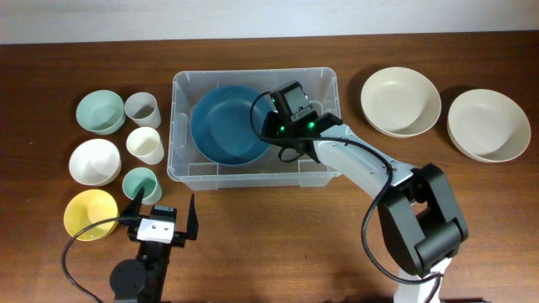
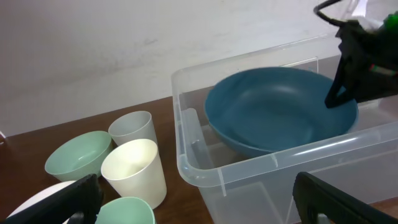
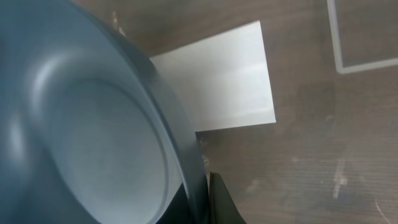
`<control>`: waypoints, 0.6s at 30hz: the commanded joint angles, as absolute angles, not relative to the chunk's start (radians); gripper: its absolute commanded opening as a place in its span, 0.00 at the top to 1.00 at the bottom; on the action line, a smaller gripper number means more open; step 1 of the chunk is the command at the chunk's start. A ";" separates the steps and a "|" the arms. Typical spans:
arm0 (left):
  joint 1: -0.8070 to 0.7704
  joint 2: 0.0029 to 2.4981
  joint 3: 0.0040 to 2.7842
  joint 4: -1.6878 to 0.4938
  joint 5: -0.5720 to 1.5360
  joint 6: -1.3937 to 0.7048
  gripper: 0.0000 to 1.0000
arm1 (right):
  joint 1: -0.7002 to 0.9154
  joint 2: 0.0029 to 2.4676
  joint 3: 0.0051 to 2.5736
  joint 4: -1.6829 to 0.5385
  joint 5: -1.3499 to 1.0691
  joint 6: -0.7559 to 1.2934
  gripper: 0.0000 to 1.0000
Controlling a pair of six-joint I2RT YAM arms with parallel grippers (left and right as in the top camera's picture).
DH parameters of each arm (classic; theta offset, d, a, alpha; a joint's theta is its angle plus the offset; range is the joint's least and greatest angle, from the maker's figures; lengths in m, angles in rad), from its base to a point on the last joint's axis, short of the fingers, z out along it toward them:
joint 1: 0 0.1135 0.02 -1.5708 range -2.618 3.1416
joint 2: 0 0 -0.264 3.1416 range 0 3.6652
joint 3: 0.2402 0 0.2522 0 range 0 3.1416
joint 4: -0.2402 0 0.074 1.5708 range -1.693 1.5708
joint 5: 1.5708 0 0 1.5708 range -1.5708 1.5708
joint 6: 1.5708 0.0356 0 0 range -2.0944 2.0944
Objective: Pack container
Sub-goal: 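Lower the blue bowl onto the container floor and open the right gripper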
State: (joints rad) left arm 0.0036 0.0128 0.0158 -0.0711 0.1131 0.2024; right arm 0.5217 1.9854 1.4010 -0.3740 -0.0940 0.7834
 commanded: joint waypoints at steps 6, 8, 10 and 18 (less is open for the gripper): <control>0.009 0.006 0.010 -0.072 0.117 0.218 0.00 | 0.524 2.002 1.425 -0.409 -0.097 0.794 0.96; 0.010 0.006 0.010 -0.072 0.117 0.218 0.00 | 0.524 2.006 1.425 -0.425 -0.097 0.794 0.96; 0.010 0.006 0.010 -0.072 0.117 0.218 0.00 | 0.524 2.006 1.423 -0.431 -0.097 0.794 0.96; 0.009 0.006 0.010 -0.072 0.117 0.218 0.00 | 0.537 2.006 1.423 -0.430 -0.112 0.794 0.96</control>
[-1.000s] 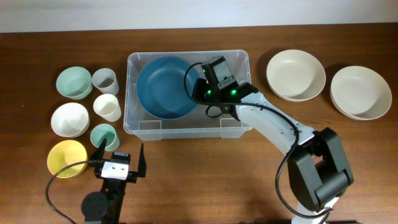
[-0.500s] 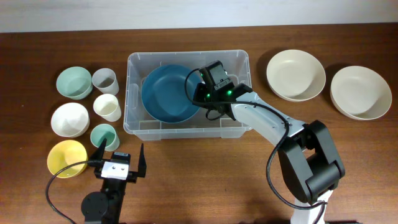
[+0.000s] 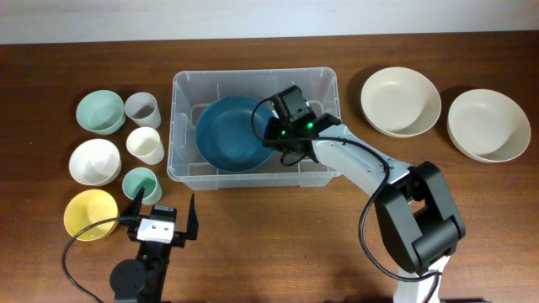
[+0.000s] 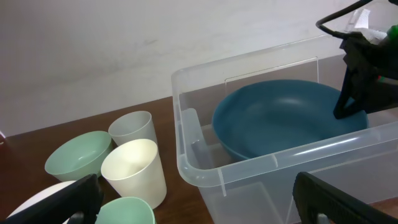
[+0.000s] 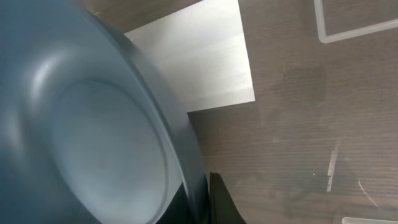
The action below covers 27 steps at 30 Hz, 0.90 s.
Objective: Pack container
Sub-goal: 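Lower the blue bowl onto the container floor and open the right gripper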
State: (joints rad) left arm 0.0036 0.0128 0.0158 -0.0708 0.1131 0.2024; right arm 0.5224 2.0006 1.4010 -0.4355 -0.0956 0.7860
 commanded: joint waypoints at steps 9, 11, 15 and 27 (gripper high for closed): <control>0.009 0.006 0.010 -0.072 0.117 0.218 0.00 | 0.546 2.006 1.423 -0.431 -0.124 0.794 0.96; 0.009 0.006 0.010 -0.072 0.117 0.218 0.00 | 0.553 2.007 1.423 -0.431 -0.126 0.794 0.95; 0.009 0.006 0.010 -0.072 0.117 0.218 0.00 | 0.558 2.009 1.423 -0.431 -0.123 0.794 0.95; 0.009 0.006 0.010 -0.072 0.117 0.218 0.00 | 0.565 2.010 1.423 -0.435 -0.131 0.794 0.92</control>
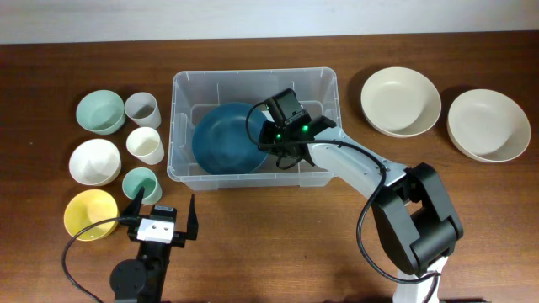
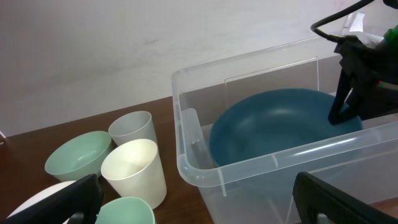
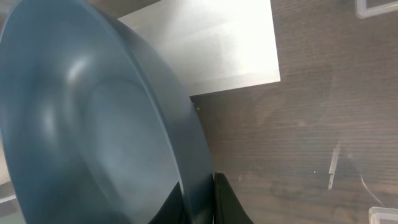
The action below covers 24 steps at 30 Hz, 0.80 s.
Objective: Pack container
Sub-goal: 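Lower the blue bowl onto the container floor and open the right gripper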
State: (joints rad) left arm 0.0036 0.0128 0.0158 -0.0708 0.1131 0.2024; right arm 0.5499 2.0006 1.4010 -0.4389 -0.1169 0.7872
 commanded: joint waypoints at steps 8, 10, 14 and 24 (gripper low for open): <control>0.009 0.006 0.010 -0.071 0.117 0.218 0.00 | 0.566 2.011 1.423 -0.435 -0.147 0.794 0.92; 0.009 0.006 0.010 -0.072 0.117 0.218 0.00 | 0.566 2.011 1.423 -0.435 -0.151 0.794 0.92; 0.009 0.006 0.010 -0.072 0.117 0.218 0.00 | 0.566 2.011 1.423 -0.435 -0.162 0.794 0.92; 0.009 0.006 0.010 -0.071 0.116 0.218 0.00 | 0.561 2.011 1.423 -0.435 -0.174 0.793 0.69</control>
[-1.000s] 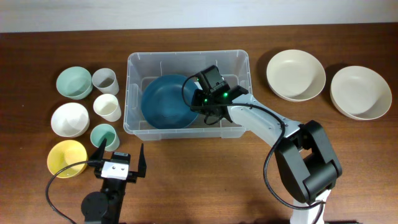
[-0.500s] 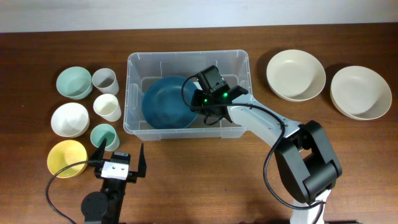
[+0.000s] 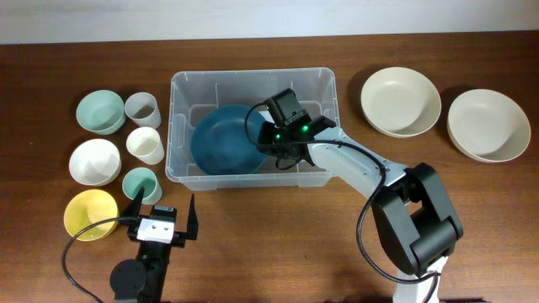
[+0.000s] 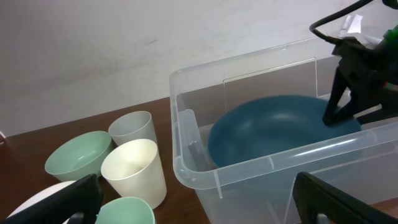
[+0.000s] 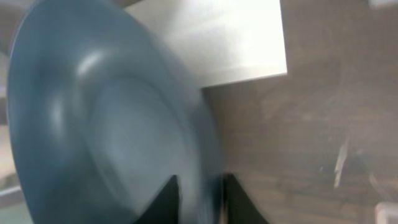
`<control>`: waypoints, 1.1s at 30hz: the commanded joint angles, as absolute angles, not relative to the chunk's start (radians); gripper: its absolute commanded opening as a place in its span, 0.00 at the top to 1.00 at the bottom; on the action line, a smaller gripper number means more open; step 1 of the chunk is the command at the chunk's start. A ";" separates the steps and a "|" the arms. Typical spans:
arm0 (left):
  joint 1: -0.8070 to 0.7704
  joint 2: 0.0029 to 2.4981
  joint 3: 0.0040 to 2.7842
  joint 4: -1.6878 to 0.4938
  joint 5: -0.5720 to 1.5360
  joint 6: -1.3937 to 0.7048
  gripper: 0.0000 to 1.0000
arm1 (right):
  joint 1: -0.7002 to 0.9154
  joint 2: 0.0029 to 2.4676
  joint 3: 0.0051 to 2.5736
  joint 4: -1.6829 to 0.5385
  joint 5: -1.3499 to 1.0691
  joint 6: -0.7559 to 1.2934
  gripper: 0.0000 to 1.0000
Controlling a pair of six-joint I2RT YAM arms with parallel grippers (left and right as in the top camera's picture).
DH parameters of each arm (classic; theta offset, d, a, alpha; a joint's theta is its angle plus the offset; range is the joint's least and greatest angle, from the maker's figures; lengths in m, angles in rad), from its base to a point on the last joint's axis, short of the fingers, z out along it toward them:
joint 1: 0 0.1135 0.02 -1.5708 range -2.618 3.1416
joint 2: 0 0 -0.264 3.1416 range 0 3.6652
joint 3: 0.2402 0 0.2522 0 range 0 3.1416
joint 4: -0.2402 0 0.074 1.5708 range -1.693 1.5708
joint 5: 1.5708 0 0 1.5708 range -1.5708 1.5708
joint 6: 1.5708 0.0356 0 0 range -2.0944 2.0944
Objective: Pack container
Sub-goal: 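Lower the blue bowl onto the container floor and open the right gripper, then move the right gripper to the far-right cream bowl and grasp its rim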
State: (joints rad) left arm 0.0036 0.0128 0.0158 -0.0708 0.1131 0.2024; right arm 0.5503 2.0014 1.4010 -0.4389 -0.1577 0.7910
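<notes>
A dark blue bowl (image 3: 226,139) lies in the left half of the clear plastic container (image 3: 253,78). My right gripper (image 3: 271,143) reaches into the container at the bowl's right rim. In the right wrist view the bowl (image 5: 112,124) fills the left side, and the gripper (image 5: 198,193) is open, its fingers standing apart on either side of the rim. The left wrist view shows the bowl (image 4: 273,121) low behind the container wall (image 4: 249,165). My left gripper (image 3: 162,210) is open and empty near the table's front edge.
Left of the container stand a green bowl (image 3: 99,110), a grey cup (image 3: 141,108), a cream cup (image 3: 145,145), a white bowl (image 3: 93,161), a teal cup (image 3: 141,183) and a yellow bowl (image 3: 89,213). Two cream bowls (image 3: 400,101) (image 3: 488,124) sit at the right.
The right gripper's fingers have spread apart around the bowl's rim. The bowl and container have shifted slightly left. The left arm has not moved.
My right gripper first held the blue bowl tilted by its rim high in the container's back left. Later the bowl was lower and more central, then nearly flat at the front left. Now it rests there with the fingers apart.
</notes>
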 commanded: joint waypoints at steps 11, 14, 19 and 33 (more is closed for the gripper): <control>0.010 0.006 0.010 -0.072 0.117 0.218 0.00 | 0.527 2.010 1.425 -0.443 -0.118 0.728 0.35; 0.009 0.006 0.010 -0.072 0.117 0.218 0.00 | 0.498 2.003 1.440 -0.435 -0.116 0.672 0.32; 0.009 0.006 0.010 -0.072 0.117 0.218 0.00 | 0.425 1.939 1.558 -0.466 -0.126 0.509 0.29; 0.010 0.006 0.010 -0.072 0.117 0.218 0.00 | -0.096 1.832 1.927 -0.938 0.081 0.715 0.01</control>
